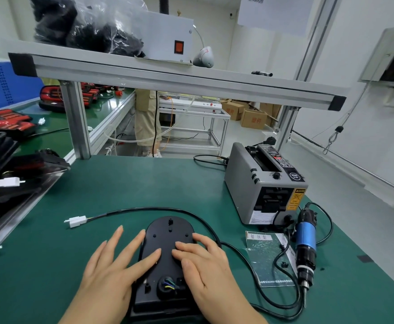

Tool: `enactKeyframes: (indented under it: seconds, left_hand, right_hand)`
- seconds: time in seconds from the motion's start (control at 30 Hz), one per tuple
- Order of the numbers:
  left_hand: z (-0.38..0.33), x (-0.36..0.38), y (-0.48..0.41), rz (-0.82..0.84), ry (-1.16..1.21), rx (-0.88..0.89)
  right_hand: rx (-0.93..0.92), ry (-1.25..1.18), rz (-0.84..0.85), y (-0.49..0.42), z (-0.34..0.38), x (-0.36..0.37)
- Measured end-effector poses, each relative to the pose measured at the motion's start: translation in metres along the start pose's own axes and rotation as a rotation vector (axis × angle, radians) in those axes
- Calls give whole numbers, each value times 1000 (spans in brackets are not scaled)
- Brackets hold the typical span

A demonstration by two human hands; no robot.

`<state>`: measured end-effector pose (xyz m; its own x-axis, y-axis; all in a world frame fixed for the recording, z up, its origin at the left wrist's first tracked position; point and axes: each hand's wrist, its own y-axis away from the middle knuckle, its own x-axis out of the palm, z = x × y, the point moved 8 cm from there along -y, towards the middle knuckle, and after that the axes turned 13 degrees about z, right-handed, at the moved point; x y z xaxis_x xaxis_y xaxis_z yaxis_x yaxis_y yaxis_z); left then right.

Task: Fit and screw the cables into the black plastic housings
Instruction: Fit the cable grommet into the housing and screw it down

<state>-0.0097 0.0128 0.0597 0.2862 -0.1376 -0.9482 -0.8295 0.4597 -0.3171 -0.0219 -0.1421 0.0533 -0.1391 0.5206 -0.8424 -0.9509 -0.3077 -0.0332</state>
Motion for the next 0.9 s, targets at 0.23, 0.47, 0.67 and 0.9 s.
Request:
enactKeyframes:
  seconds: [0.23, 0.47, 0.67, 0.9]
  left_hand:
    - [-4, 1, 2, 238, 3, 29]
    - [71, 11, -50, 339, 666, -209]
    - [126, 37, -83, 562, 94, -626]
    - [127, 44, -86, 652, -90, -656]
  right_hand:
    - [-1, 17, 31, 1, 1, 1]
    - [10, -58, -113, 11, -11, -21]
    - [333, -48, -101, 39, -50, -44]
    - [493, -9, 127, 40, -53, -28]
